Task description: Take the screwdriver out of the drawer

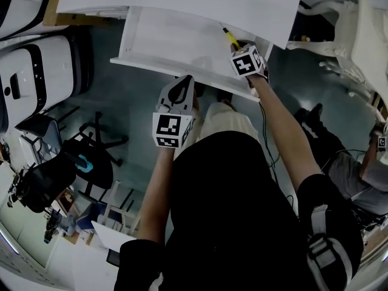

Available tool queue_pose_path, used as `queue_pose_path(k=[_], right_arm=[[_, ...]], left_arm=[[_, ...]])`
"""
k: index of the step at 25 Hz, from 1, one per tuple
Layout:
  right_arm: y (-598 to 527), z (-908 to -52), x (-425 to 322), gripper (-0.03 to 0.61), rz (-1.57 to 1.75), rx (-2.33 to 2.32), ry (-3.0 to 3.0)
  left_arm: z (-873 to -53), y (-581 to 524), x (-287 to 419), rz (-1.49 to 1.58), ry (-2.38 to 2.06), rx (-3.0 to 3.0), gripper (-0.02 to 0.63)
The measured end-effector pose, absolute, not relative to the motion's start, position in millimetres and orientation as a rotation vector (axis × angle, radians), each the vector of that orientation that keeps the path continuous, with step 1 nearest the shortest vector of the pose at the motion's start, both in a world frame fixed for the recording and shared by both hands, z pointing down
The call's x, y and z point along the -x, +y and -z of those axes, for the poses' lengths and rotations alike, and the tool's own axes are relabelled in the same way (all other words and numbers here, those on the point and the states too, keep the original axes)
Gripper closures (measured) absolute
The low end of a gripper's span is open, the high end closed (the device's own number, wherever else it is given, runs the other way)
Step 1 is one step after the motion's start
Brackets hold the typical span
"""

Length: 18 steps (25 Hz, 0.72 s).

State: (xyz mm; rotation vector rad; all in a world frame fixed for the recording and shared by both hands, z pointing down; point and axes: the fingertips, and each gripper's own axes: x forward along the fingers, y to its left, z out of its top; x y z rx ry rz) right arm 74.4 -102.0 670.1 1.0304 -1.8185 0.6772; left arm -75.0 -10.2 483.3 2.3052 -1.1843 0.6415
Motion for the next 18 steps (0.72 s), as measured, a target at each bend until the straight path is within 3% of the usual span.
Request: queue_pose_path(k=[18], right_arm=[[-46,-522,-64,0.494,-0.547,-1.000,-2.123]], left_arm=[[-435,21,48,-0.473,-1.317,-2.304,0.589]])
